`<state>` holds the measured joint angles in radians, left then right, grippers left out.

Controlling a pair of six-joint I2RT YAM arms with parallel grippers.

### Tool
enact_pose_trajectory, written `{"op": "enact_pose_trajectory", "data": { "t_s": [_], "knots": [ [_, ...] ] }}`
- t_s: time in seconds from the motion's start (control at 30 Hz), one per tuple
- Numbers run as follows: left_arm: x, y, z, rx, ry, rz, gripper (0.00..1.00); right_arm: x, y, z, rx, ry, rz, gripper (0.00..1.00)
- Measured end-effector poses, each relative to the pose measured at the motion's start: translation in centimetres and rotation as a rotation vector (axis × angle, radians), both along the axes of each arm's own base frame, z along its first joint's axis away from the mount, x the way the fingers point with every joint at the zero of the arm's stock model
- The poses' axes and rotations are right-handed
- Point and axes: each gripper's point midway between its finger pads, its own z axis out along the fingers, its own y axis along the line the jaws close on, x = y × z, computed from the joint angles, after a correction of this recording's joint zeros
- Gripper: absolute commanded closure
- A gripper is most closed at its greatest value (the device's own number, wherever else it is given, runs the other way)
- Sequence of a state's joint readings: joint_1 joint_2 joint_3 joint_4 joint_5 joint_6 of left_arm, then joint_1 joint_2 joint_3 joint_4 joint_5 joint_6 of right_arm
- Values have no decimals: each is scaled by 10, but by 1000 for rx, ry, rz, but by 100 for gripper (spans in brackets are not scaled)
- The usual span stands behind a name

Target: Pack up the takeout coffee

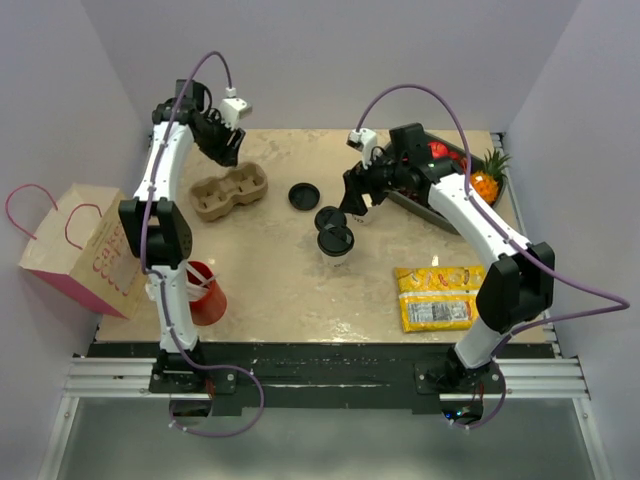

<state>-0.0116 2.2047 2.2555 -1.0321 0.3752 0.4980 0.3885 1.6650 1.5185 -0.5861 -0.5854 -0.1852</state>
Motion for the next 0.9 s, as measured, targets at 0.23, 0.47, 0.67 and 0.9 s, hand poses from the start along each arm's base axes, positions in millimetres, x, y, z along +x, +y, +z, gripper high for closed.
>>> {"op": "enact_pose_trajectory", "data": {
  "t_s": [0.23,0.47,0.67,0.9],
  "knots": [
    [-26,9,-19,137,42,-248,45,-10,-7,-9,-72,1,83,20],
    [-39,11,-32,154,111,-301,49,-11,-6,-8,-68,-8,96,19],
    [-37,12,-45,159,132,-324,51,-10,-3,-8,-53,-13,106,19],
    [-36,13,-55,170,144,-346,51,-10,-3,-8,-52,-16,106,19]
  ]
}}
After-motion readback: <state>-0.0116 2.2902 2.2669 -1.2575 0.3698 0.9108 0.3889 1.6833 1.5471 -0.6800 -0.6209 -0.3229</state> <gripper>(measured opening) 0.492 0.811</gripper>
